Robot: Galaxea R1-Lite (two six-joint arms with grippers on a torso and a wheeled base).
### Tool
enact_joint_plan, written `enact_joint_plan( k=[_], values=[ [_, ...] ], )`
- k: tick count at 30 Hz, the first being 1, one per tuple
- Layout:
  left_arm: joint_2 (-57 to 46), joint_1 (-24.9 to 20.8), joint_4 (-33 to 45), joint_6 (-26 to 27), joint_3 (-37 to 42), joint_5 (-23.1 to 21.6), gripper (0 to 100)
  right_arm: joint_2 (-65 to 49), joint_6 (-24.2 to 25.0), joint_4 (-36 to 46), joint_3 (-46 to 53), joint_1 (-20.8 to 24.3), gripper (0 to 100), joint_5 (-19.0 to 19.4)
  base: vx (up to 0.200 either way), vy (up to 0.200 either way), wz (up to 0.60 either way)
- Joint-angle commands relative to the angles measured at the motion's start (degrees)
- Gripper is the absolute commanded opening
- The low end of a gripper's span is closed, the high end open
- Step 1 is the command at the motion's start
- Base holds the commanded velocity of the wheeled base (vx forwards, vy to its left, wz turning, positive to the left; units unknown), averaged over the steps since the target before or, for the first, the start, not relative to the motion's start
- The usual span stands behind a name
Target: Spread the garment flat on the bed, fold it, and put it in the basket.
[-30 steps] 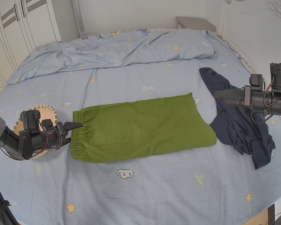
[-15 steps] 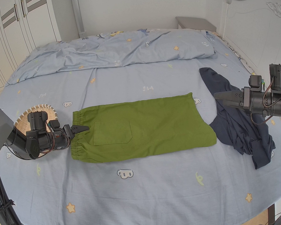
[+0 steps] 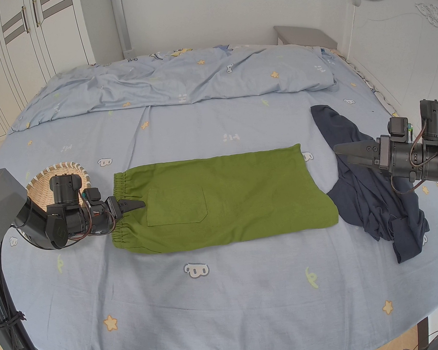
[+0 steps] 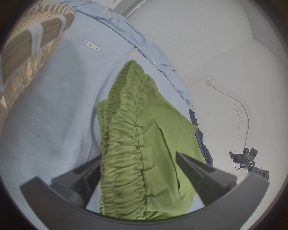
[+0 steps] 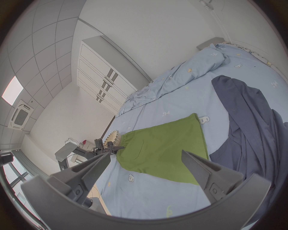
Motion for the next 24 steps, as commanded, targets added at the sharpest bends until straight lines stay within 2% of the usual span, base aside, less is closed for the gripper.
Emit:
enact_joint_plan(
  k=[1,15,22,24],
  values=[
    [0.55,-0.41,-0.49,-0.03,-0.28,-0.07,0,0.09,0.02,-0.03,-0.09,0.06,100,0.03,0.000,0.000,0.00],
    [-3.05,1.52,0.39,-0.03,0.60,-0.07,0,1.67,0.11,-0.12,-0.88,-0.82,100,0.03,0.000,0.000,0.00],
    [-4.54,1.70,1.89,0.06,0.78,0.02,0,11.60,-0.33,-4.34,-5.19,-2.23,100,-0.41,0.000,0.000,0.00],
    [-4.63,1.61,2.15,0.06,0.78,-0.07,0,16.61,-0.42,-3.81,-10.29,-2.85,100,-0.23,0.000,0.000,0.00]
  ],
)
